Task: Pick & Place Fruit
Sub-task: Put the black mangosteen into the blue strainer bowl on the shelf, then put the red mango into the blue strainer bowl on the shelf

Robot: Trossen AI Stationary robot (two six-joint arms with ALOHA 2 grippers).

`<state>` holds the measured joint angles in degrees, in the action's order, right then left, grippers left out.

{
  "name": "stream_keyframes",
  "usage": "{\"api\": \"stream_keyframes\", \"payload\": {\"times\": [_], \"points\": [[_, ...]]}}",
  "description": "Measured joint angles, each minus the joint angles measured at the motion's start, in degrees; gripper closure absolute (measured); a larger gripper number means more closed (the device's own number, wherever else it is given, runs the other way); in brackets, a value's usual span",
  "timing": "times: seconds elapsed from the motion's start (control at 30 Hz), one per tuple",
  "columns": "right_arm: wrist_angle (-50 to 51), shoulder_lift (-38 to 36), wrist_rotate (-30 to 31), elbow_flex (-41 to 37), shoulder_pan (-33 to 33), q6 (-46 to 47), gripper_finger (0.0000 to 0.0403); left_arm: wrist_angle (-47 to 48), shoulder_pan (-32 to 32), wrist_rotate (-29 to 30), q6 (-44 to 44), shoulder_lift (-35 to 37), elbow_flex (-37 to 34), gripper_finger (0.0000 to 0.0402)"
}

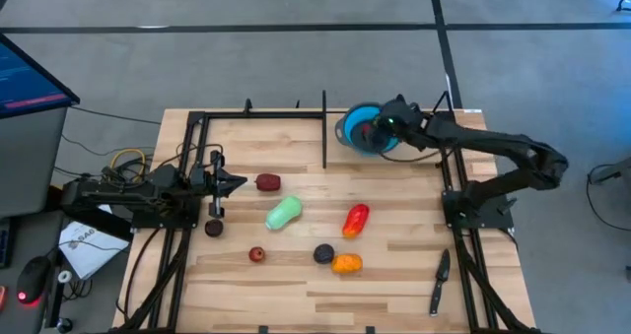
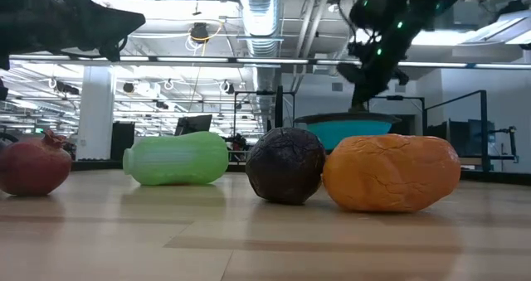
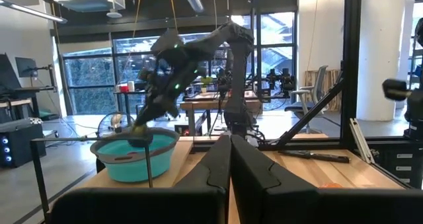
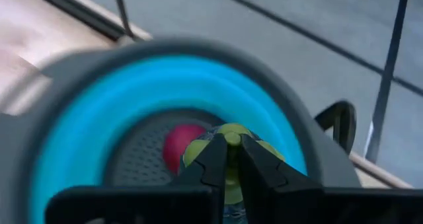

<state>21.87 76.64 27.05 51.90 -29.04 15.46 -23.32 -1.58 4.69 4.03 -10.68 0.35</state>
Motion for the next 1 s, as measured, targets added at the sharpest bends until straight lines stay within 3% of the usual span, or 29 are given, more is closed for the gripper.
{"api": "stream_keyframes", "payload": {"times": [0.3, 0.63, 1.0], "points": [[0.0, 7.2, -0.2, 0.0, -0.7, -0.4, 0.0368, -0.4, 0.0, 0.0, 0.0, 0.0, 0.0, 0.0399], [-0.3, 8.5, 0.0, 0.0, -0.8, 0.1, 0.0342, -0.4, 0.0, 0.0, 0.0, 0.0, 0.0, 0.0399], [-0.2, 0.8, -0.1, 0.0, -2.0, -1.7, 0.0184, -0.5, 0.0, 0.0, 0.0, 0.0, 0.0, 0.0399]]}}
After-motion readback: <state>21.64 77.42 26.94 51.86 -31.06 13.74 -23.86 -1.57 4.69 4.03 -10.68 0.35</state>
